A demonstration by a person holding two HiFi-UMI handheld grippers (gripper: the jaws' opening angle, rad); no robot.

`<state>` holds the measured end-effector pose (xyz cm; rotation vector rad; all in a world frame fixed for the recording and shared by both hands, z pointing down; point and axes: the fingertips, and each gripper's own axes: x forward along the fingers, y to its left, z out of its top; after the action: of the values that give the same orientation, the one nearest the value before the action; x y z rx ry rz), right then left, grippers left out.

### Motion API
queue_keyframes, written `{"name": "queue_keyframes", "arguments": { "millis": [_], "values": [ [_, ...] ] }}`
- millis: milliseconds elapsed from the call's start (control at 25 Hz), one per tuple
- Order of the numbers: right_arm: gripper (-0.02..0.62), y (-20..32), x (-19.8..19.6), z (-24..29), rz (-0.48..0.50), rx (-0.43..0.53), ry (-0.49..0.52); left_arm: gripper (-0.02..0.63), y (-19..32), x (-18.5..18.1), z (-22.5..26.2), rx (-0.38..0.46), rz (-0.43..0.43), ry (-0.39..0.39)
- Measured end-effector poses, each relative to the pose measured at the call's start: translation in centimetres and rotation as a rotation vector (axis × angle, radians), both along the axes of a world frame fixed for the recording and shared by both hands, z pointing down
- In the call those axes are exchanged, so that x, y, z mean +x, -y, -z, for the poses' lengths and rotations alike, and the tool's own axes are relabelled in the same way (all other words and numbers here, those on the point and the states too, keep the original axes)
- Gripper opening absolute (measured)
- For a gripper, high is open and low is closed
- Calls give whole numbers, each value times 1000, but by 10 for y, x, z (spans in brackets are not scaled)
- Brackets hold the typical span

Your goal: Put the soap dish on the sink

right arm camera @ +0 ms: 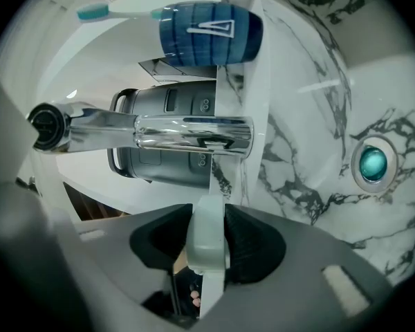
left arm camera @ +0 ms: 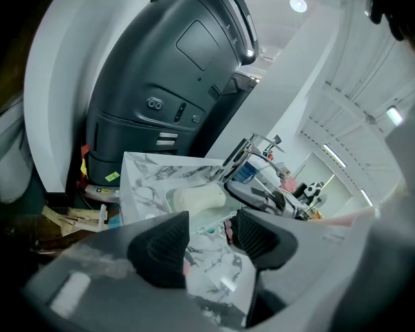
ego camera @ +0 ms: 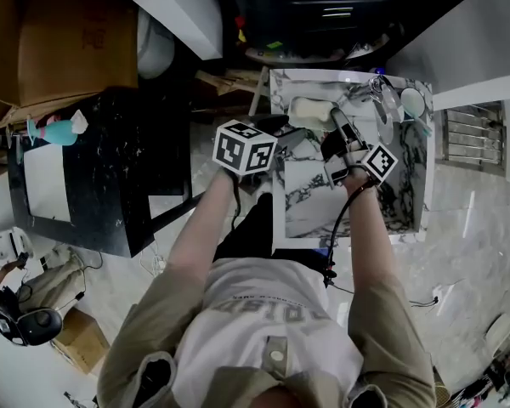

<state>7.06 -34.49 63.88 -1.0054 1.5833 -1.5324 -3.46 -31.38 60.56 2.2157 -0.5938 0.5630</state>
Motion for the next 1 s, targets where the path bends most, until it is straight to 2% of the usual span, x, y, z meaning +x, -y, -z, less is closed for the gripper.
{"name": "queue_keyframes", "arguments": {
  "millis": [240,520,680,880,1000],
  "values": [
    [147,7,7,-9,-18,-31,-16,213,-2,7,-4,-49,-34,44],
    [144,7,13,-19,-37,-132,-152,212,-10,19,-10,-107,-62,124],
    [143,14,8,-6,-58,-74,-168,212,-14,30,-9,-137,-66,143],
    [143,11,11,-8,-86,-100,-238,201,-24,47,-13,-248,-60,103],
    [144,13,9,-4,-79,-83,-278,201,-21,48,-15,-261,-46,113]
  ]
}}
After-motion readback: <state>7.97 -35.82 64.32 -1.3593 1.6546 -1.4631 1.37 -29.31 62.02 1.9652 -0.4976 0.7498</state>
